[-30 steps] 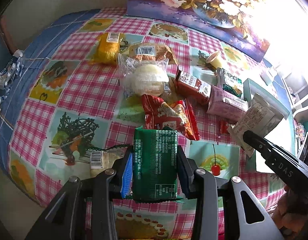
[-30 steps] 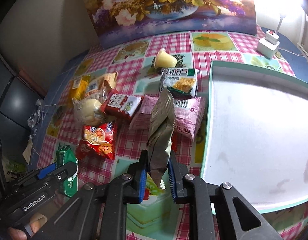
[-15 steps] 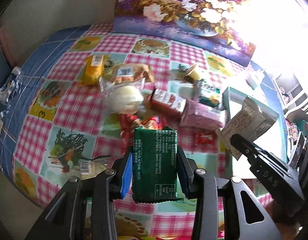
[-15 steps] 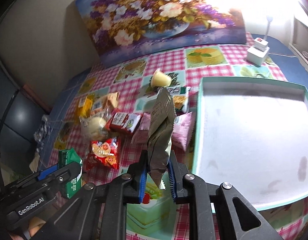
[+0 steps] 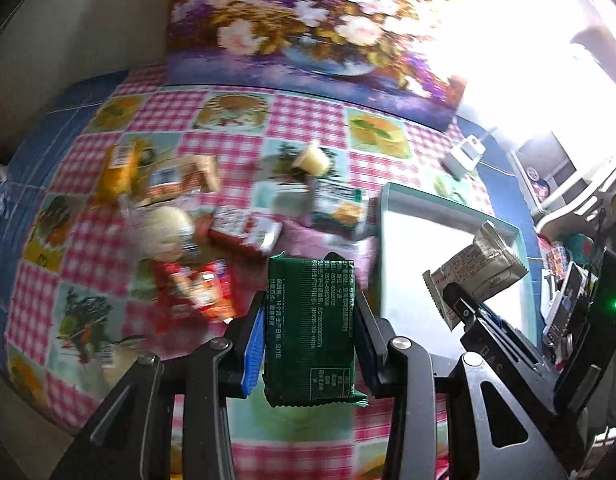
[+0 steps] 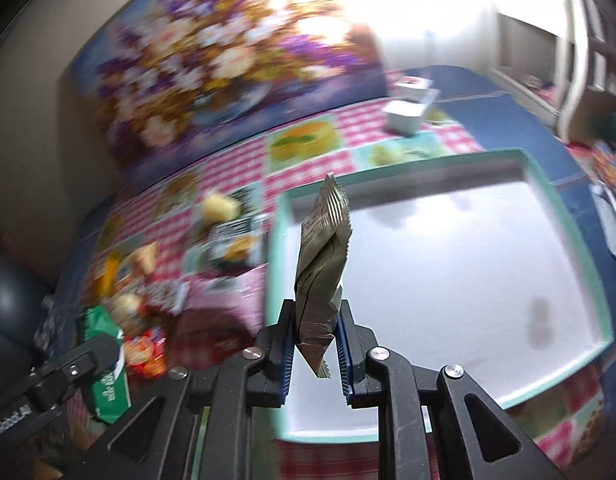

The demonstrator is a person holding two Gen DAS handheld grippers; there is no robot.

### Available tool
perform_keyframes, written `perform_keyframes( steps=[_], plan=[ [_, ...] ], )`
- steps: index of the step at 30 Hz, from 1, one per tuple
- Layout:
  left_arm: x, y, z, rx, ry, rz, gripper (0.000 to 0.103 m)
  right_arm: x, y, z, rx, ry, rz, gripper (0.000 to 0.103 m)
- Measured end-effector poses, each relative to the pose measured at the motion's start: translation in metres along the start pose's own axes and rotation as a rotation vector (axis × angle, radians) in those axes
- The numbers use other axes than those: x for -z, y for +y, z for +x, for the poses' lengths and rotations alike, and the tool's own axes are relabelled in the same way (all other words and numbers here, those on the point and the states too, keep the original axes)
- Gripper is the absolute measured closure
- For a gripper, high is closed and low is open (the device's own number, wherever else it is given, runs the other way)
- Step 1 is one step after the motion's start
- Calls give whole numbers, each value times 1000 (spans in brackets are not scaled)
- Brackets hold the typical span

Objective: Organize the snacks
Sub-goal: 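Lift the green pack with the left tool while the right tool lifts the cream bag, then release the green pack into the tray with the left tool while the right tool drops the cream bag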

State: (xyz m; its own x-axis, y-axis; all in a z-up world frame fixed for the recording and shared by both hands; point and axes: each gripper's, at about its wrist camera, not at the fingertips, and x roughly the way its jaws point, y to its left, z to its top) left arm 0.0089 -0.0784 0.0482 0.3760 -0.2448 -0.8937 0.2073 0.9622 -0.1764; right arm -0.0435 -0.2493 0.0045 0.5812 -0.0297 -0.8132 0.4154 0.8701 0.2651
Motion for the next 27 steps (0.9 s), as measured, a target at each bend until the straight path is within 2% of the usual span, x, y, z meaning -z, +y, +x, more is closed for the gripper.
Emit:
perform_keyframes(
  steps=[8,12,20,27],
  plan=[
    [-12,-72,33,62,33,104,62,-12,-50,-4,162,-64,117,82],
    [-17,-96,52,73,38,133,62,-18,-64,-2,200,-78,141,82],
    [-35,-120,86,86,33,155,62,-36,-88,8,262,-90,178,82],
    [-55,-132,112,84,34,162,62,-51,-93,20,293,-100,165,82]
  ],
)
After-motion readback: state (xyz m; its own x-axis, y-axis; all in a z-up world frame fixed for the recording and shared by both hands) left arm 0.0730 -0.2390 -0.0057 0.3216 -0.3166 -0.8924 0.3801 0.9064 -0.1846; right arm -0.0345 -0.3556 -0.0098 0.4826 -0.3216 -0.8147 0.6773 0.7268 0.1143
